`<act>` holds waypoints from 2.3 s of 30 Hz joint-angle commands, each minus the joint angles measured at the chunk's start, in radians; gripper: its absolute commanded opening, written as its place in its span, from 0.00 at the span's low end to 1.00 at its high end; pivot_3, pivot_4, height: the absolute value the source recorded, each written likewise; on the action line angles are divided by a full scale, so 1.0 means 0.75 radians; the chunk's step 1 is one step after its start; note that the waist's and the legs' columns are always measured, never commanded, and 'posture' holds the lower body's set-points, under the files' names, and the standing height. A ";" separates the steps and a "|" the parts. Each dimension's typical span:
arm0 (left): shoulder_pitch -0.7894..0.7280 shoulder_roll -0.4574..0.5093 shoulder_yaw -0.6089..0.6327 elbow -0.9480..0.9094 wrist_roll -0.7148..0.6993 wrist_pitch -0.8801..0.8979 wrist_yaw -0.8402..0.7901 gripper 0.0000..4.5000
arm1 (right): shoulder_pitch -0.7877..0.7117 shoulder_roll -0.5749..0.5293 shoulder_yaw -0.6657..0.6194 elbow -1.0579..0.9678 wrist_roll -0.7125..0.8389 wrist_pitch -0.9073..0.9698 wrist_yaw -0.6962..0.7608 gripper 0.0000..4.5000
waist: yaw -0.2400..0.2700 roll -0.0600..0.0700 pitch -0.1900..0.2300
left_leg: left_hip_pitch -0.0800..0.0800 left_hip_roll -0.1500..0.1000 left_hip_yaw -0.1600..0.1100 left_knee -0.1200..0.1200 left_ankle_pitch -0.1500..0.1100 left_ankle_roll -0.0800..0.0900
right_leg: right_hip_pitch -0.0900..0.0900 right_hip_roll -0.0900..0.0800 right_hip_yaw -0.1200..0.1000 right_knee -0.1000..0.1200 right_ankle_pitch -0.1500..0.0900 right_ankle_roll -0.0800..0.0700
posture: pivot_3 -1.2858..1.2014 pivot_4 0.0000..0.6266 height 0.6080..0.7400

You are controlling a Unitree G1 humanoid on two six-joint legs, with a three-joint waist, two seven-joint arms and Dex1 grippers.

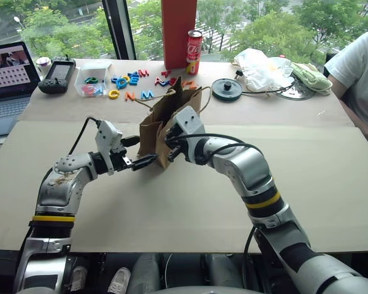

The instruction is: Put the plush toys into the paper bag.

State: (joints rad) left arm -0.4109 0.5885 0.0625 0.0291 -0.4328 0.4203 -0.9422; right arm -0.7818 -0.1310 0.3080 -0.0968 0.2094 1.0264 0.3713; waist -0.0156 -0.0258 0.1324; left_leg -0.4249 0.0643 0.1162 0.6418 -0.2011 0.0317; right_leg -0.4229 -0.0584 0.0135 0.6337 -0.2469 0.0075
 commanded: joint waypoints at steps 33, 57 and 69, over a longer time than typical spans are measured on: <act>-0.079 -0.201 -0.047 0.097 0.195 -0.246 0.238 0.49 | -0.069 0.030 -0.023 -0.003 -0.014 -0.024 -0.001 0.00 | 0.001 0.000 0.000 | 0.000 0.000 0.000 0.000 0.000 0.000 | 0.000 0.000 0.000 0.000 0.000 0.000 | 0.52 0.24 0.99; -0.057 -0.230 -0.013 0.101 0.144 -0.290 0.227 0.04 | 0.026 -0.090 -0.074 -0.132 0.005 -0.019 0.020 0.00 | 0.001 0.000 0.000 | 0.000 0.000 0.000 0.000 0.000 0.000 | 0.000 0.000 0.000 0.000 0.000 0.000 | 0.52 0.24 0.99; -0.063 -0.179 0.014 0.048 0.082 -0.314 0.102 0.04 | 0.263 -0.518 -0.587 -0.342 0.286 -0.079 0.350 0.00 | 0.009 0.000 0.000 | 0.000 -0.001 -0.001 0.000 0.000 0.001 | 0.002 -0.001 0.000 -0.003 0.000 0.000 | 0.52 0.24 0.99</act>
State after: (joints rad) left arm -0.4397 0.4319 0.0393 0.1206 -0.3294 0.2151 -0.8253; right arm -0.5892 -0.4750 -0.0283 -0.3489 0.3831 1.0033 0.5912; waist -0.0087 -0.0259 0.1324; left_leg -0.4250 0.0631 0.1156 0.6419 -0.2013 0.0322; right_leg -0.4212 -0.0589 0.0132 0.6316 -0.2468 0.0078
